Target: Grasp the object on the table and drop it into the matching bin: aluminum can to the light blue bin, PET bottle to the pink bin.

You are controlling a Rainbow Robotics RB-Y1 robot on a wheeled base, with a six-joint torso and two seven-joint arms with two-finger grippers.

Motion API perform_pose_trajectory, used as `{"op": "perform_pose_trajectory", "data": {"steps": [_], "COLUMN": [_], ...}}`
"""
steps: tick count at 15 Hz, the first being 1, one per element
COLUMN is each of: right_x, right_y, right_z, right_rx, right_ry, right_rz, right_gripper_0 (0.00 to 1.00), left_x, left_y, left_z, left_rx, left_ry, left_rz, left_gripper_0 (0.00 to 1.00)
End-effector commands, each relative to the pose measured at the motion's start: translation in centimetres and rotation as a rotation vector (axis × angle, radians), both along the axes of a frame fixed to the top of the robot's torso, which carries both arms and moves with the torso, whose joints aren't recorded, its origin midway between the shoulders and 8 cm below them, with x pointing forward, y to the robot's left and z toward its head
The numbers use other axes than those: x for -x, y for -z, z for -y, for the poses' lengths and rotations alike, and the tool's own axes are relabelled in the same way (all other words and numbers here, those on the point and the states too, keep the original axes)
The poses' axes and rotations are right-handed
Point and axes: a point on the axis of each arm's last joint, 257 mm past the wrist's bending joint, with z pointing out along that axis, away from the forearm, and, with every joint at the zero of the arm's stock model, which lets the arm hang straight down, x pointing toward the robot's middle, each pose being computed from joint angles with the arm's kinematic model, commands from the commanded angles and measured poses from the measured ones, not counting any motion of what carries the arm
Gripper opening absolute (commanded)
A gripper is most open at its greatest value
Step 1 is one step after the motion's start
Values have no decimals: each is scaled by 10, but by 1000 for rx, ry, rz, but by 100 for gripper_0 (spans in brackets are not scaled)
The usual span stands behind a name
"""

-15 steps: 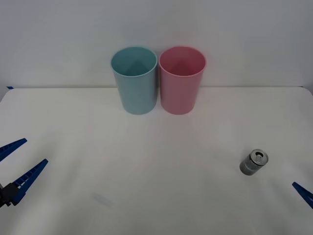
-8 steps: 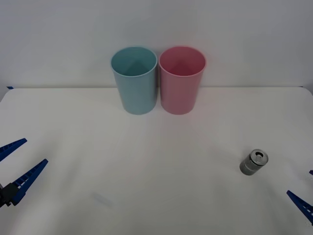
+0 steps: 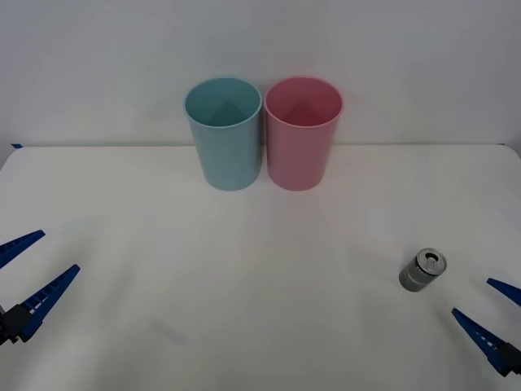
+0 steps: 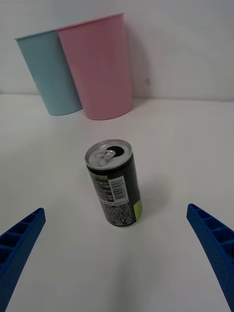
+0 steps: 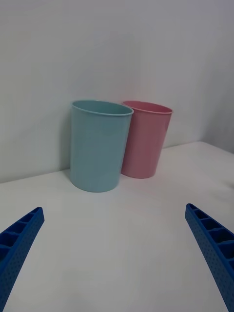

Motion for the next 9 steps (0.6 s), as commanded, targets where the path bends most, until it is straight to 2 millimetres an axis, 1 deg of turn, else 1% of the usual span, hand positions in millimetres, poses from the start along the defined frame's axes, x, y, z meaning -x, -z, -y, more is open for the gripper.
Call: {"op": "perform_pose_trajectory", "data": {"steps": [1,7,9], "right_x": [-13,-46,-53], "right_y": [7,22,26], "right_z": [-7,-30,-38], "right_rx": [10,40,40], "right_ry": [4,40,49], "right_rz": [2,16,12], "right_gripper_0": [100,100,100], "left_x": [0,0,0], "left_y": [0,0,0], "left_z": [0,0,0], "left_rx": [0,0,0], "left_ry": [0,0,0], "left_rz": [0,0,0], "left_gripper_0": [100,100,100]}}
